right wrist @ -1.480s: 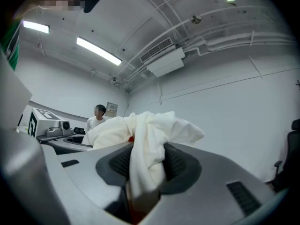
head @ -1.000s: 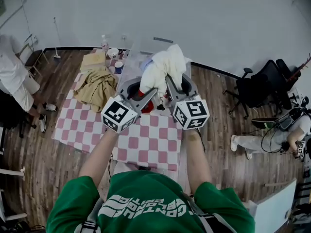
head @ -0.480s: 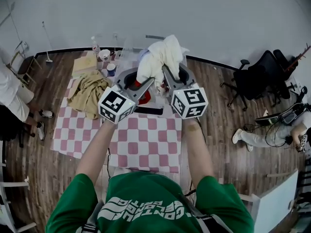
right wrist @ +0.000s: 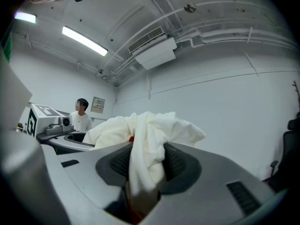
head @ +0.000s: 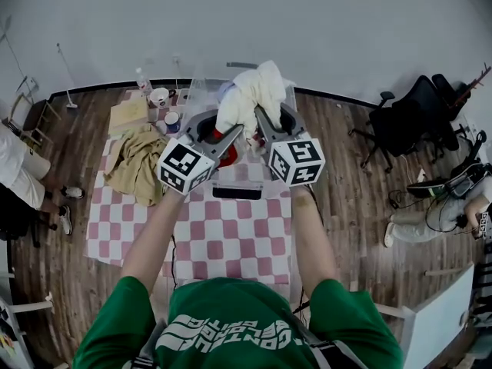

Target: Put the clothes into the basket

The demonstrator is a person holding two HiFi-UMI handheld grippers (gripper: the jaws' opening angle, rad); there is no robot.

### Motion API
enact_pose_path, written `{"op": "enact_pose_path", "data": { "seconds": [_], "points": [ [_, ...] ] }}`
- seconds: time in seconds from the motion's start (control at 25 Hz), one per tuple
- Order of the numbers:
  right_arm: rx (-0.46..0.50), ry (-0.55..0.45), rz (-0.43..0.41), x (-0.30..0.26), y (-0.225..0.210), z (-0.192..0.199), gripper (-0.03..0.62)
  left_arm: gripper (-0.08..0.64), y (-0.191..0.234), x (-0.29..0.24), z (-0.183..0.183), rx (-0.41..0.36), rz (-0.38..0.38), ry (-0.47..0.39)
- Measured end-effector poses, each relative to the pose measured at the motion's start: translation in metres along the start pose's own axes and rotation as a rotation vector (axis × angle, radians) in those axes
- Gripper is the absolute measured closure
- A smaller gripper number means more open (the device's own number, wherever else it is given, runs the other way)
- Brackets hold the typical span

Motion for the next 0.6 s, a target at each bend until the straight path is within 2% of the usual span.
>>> {"op": "enact_pose_path", "data": {
  "seconds": [0.6],
  "points": [
    [-0.077,0.187,-0.008,-0.064,-0.026,0.107,0.451,0.416,0.058,-0.049,0.097,0.126,0.014,0.132]
  ]
}}
Point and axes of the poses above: the fingertips, and each gripper's own axes: x backward along the fingers, y to its left, z out of its underside, the point moved 1 cm from there along x, backward along the fingers, and after that the axes turned 8 degrees about x, right-handed, at the moved point
